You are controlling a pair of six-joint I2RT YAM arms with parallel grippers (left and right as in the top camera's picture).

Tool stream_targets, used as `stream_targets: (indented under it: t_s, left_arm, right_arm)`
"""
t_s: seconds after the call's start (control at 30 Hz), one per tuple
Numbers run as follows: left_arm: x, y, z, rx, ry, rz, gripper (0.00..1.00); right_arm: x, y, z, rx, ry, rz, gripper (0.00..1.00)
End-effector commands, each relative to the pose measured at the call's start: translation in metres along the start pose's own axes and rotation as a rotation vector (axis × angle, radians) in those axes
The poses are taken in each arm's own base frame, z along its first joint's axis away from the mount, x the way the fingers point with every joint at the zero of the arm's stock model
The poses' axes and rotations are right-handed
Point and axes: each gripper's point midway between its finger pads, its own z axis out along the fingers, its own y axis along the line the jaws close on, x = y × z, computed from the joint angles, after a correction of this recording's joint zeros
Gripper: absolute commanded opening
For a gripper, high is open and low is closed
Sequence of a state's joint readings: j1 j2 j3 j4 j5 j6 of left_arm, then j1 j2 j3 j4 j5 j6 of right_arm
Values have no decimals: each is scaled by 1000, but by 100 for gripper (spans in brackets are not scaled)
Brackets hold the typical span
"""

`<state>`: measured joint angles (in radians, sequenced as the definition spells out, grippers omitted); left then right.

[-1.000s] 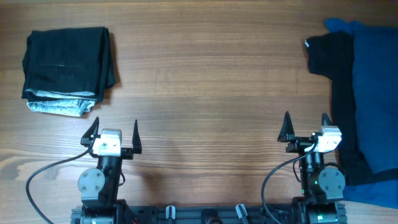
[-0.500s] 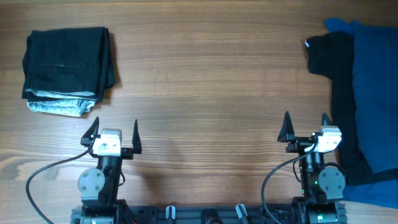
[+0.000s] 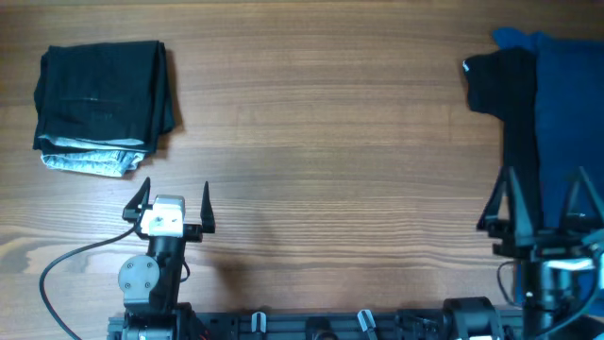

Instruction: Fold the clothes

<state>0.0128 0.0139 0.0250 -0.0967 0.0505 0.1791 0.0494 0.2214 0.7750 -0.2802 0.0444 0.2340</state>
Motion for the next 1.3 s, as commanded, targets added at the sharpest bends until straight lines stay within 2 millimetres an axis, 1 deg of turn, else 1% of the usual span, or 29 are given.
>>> stream_targets:
  t_s: [0.0,0.07,0.13,0.17,0.2,0.23,0.27,0.3,0.33,0.4,0.47,0.53,0.6,0.63,0.67,0.7,0.73,0.77,0.83,0.9,0.97,1.0,1.03,1.07,1.17,1.23,1.27]
  left_arm:
    - [2,-3,0,16,-1,16,100]
    - [2,-3,0,16,-1,16,100]
    - [2,-3,0,16,-1,16,100]
    - [2,-3,0,16,-1,16,100]
    - [2,-3,0,16,-1,16,100]
    - [2,-3,0,16,-1,16,100]
    - [2,-3,0,16,-1,16,100]
    - [2,-3,0,16,-1,16,100]
    - [2,-3,0,16,-1,16,100]
    - [2,-3,0,16,0,16,100]
    - [2,-3,1,16,2,16,100]
    - [2,-3,1,16,2,16,100]
    - [3,-3,1,16,2,16,100]
    - [2,-3,1,16,2,16,100]
    - [2,-3,1,16,2,16,100]
    - [2,-3,1,16,2,16,100]
    - [2,-3,1,17,1,16,100]
    - [2,-3,1,16,2,16,100]
    - [2,-3,1,16,2,16,100]
    - [3,-3,1,16,2,16,100]
    - [3,-3,1,17,2,16,100]
    - [3,-3,1,16,2,16,100]
    - [3,-3,1,16,2,16,100]
    - [2,-3,1,16,2,16,100]
    - [3,-3,1,16,2,16,100]
    - [2,-3,1,16,2,16,100]
    - [2,-3,1,16,2,16,100]
  right_arm:
    - [-23,9,29,2,72,-27,100]
    - [-26,10,50,22,145,-36,100]
    - [-23,8,80,53,254,-91,100]
    - [-21,3,95,94,304,-96,100]
    - [-20,-1,106,126,338,-104,99]
    - [-17,-9,122,176,384,-119,100]
    - [-13,-15,136,212,431,-154,100]
    - [-9,-25,151,272,486,-208,100]
    - [-4,-39,166,348,539,-251,100]
    - [6,-71,189,539,611,-344,100]
    - [21,-99,210,655,647,-391,100]
    - [39,-129,228,706,688,-434,100]
    - [50,-176,243,808,686,-463,100]
    - [52,-196,247,844,676,-467,100]
    - [55,-222,249,889,668,-454,100]
    - [60,-238,251,897,673,-438,98]
    - [78,-261,253,873,716,-406,98]
    - [88,-270,254,857,742,-397,100]
    - [121,-295,257,826,805,-361,100]
    - [165,-321,261,825,873,-350,99]
    - [205,-339,266,809,935,-380,99]
    - [222,-344,268,794,958,-386,99]
    - [252,-352,271,768,990,-377,98]
    - [271,-359,272,766,1006,-375,97]
    - [315,-374,274,747,1032,-385,96]
    - [350,-374,275,671,1070,-371,96]
    - [364,-374,276,651,1080,-360,96]
